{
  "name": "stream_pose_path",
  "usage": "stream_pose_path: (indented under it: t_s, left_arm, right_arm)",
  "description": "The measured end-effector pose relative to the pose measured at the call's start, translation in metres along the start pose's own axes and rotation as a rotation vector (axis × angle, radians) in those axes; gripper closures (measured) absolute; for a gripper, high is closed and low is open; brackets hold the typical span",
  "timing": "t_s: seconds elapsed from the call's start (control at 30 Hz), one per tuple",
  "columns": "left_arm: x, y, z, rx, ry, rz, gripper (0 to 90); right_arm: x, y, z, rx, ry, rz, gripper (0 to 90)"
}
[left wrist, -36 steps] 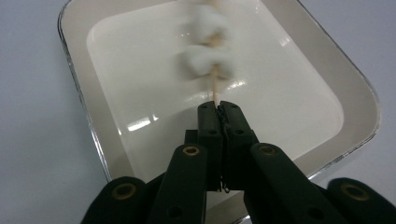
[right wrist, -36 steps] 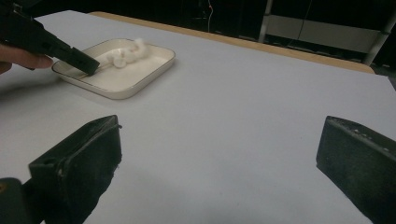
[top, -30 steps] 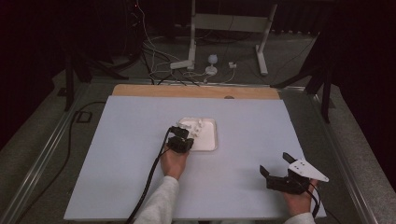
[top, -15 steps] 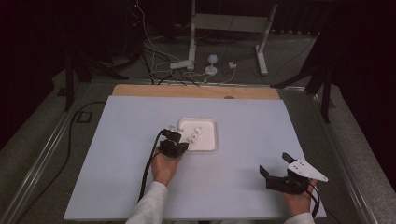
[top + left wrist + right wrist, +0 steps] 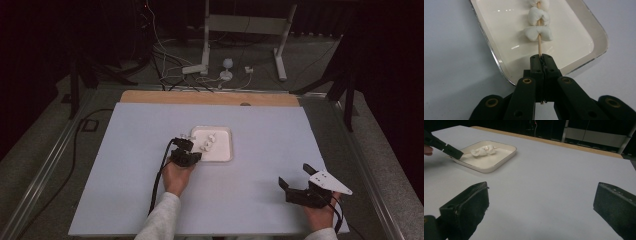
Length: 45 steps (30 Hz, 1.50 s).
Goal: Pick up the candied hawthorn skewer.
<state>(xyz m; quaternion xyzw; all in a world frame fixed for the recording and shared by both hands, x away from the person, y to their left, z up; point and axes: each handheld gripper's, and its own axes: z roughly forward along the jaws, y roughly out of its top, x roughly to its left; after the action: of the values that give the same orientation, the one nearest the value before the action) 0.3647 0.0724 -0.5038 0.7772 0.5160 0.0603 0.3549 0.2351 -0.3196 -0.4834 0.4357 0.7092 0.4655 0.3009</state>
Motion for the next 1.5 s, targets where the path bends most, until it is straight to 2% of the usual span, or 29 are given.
stream_pose_path:
  t_s: [0.07,0.3,0.4,0.6,0.87,1.1,1.23,1.43,1.5]
  left_arm:
    - [0.001,0.000,-0.005,-0.021,-0.011,-0.005,90.0]
    - [0.003,-0.001,-0.020,-0.086,-0.040,0.002,90.0]
    - [0.004,-0.005,-0.028,-0.116,-0.050,0.002,90.0]
    - [0.007,-0.011,-0.045,-0.183,-0.083,0.012,90.0]
    - [0.012,-0.019,-0.066,-0.242,-0.094,0.021,90.0]
    - [0.018,-0.029,-0.076,-0.281,-0.107,0.042,90.0]
    - [0.022,-0.034,-0.078,-0.306,-0.115,0.052,90.0]
    - [0.017,-0.037,-0.081,-0.338,-0.141,0.089,90.0]
    - [0.016,-0.038,-0.081,-0.342,-0.151,0.098,90.0]
  right_arm:
    - [0.000,0.000,0.000,-0.004,0.010,0.017,0.4]
    - [0.002,0.001,0.003,0.004,0.019,0.017,0.3]
    - [-0.002,0.000,0.001,-0.007,0.048,0.066,0.3]
    - [-0.004,0.000,0.001,-0.008,0.066,0.085,0.3]
    - [-0.002,0.000,0.003,-0.002,0.082,0.083,0.3]
    - [0.003,0.001,0.006,0.006,0.105,0.072,0.3]
    - [0.004,0.002,0.007,-0.006,0.130,0.101,0.3]
    - [0.005,0.003,0.006,-0.008,0.135,0.099,0.3]
    - [0.005,0.005,0.007,-0.012,0.149,0.115,0.3]
